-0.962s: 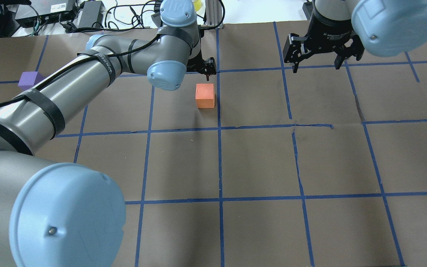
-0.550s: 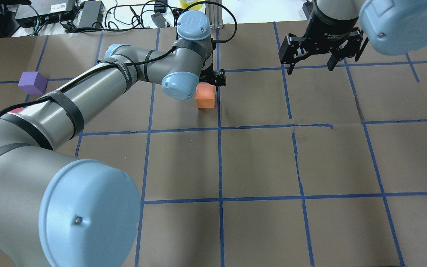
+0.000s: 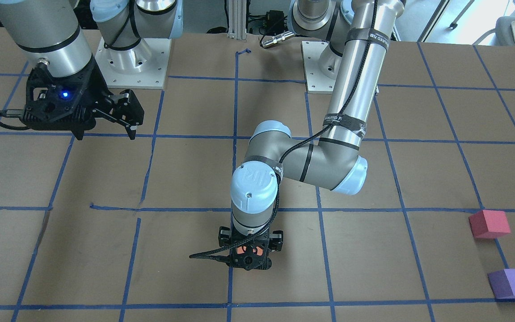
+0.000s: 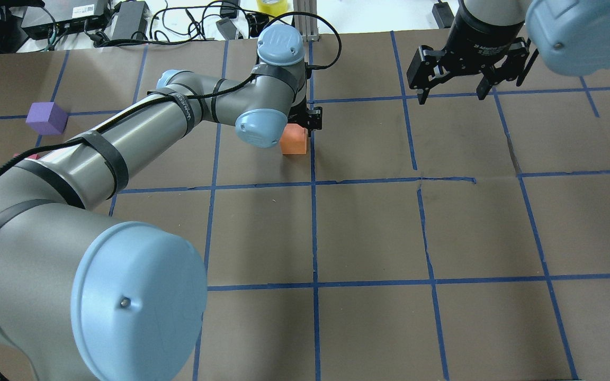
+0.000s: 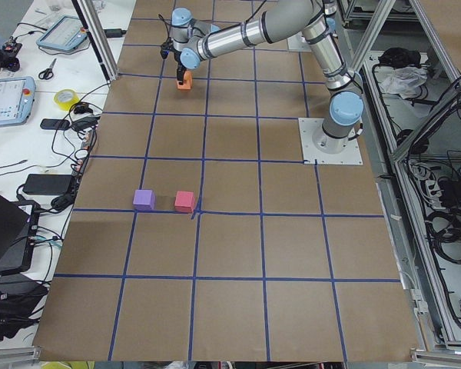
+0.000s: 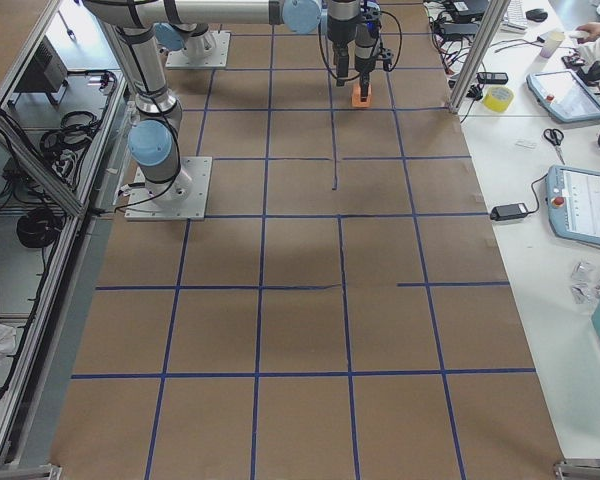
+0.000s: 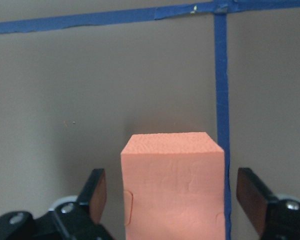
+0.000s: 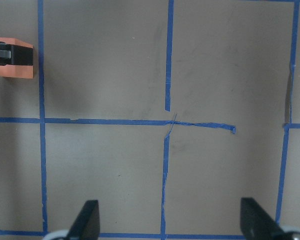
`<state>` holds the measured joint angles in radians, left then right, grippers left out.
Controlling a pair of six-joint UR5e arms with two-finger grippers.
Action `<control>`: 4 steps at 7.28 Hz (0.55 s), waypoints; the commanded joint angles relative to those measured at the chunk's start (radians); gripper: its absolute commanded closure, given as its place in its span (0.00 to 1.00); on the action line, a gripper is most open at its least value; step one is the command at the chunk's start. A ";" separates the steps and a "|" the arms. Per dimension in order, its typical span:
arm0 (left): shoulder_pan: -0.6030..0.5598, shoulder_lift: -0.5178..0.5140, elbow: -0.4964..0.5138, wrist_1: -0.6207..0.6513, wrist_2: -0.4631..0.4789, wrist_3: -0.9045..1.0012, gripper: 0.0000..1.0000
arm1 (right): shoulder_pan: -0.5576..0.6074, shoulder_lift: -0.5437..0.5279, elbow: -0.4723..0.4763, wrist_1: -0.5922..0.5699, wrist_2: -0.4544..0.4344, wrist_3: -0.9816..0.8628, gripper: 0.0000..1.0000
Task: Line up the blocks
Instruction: 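Close the left gripper on the orange cube and lift it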
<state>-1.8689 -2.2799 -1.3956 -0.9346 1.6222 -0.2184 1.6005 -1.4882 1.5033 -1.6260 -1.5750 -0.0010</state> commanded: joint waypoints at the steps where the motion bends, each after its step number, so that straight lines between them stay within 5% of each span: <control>1: 0.001 -0.004 -0.003 0.000 -0.001 -0.009 0.25 | -0.005 -0.010 0.000 0.026 0.001 0.006 0.00; 3: 0.001 0.023 -0.002 -0.007 0.007 0.005 0.94 | -0.010 -0.012 0.000 0.028 -0.002 0.006 0.00; 4: 0.011 0.043 0.010 -0.010 0.013 0.005 1.00 | -0.013 -0.011 0.000 0.026 -0.003 0.006 0.00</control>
<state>-1.8656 -2.2598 -1.3947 -0.9404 1.6286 -0.2163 1.5914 -1.4992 1.5033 -1.5997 -1.5763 0.0045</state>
